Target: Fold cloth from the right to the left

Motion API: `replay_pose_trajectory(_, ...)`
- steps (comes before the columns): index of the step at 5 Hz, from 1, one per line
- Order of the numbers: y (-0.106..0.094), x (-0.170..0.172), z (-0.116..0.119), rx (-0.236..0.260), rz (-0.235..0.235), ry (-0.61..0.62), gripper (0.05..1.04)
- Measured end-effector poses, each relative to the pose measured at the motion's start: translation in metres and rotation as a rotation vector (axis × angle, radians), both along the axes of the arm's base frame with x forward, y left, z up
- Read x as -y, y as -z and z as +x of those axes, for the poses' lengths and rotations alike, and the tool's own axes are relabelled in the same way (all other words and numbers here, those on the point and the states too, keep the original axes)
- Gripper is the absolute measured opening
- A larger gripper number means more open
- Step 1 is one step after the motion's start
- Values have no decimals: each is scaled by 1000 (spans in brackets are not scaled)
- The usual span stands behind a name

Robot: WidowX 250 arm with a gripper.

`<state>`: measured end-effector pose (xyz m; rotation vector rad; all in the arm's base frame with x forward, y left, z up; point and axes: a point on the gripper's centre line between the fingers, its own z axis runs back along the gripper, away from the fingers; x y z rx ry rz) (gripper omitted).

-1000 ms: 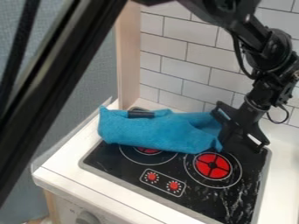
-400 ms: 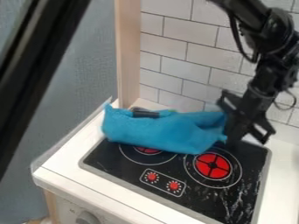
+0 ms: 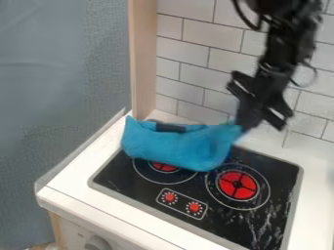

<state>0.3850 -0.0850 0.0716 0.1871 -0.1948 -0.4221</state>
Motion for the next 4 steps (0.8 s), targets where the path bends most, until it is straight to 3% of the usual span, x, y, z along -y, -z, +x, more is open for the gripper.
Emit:
replay_pose_trajectory(2,-18,-52,-22,39,-48,-80,49)
replay_pose_trajectory(4,0,-93,-39,21,-54,-142,49)
